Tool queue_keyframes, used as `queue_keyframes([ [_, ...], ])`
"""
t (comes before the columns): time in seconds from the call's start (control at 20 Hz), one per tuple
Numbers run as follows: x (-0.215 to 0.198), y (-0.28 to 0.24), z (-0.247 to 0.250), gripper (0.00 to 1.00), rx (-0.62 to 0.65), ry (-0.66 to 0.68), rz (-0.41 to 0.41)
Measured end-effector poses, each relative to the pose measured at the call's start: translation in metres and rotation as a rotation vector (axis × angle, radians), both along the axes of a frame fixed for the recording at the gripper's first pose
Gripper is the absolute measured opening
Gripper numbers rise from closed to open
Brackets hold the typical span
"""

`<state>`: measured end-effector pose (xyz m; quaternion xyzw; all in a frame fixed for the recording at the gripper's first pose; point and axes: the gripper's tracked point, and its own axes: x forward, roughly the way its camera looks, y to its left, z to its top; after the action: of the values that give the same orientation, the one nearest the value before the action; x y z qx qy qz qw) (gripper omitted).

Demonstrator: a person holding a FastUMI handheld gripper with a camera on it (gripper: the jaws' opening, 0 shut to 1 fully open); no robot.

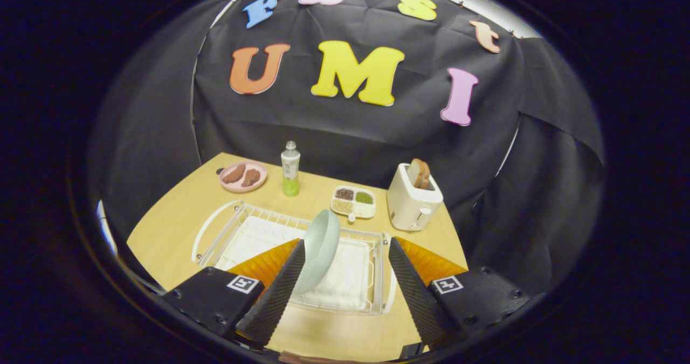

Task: Take the plate from the dish rack, then take the spoon from the basket and place it into the plate.

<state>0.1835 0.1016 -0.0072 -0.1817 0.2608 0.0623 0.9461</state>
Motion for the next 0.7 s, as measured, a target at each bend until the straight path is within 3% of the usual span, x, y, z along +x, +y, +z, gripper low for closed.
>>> queue_keyframes([
  [0.2,0.028,0.023,-0.019,0.98,-0.044,0.145,-0.048],
  [0.3,0.047,0.017,-0.024,0.95,-0.104,0.173,-0.118],
  [0.5,0.057,0.008,-0.032,0.79,-0.192,0.251,-0.208],
  [0.7,0.071,0.007,-0.041,0.37,-0.233,0.293,-0.256],
])
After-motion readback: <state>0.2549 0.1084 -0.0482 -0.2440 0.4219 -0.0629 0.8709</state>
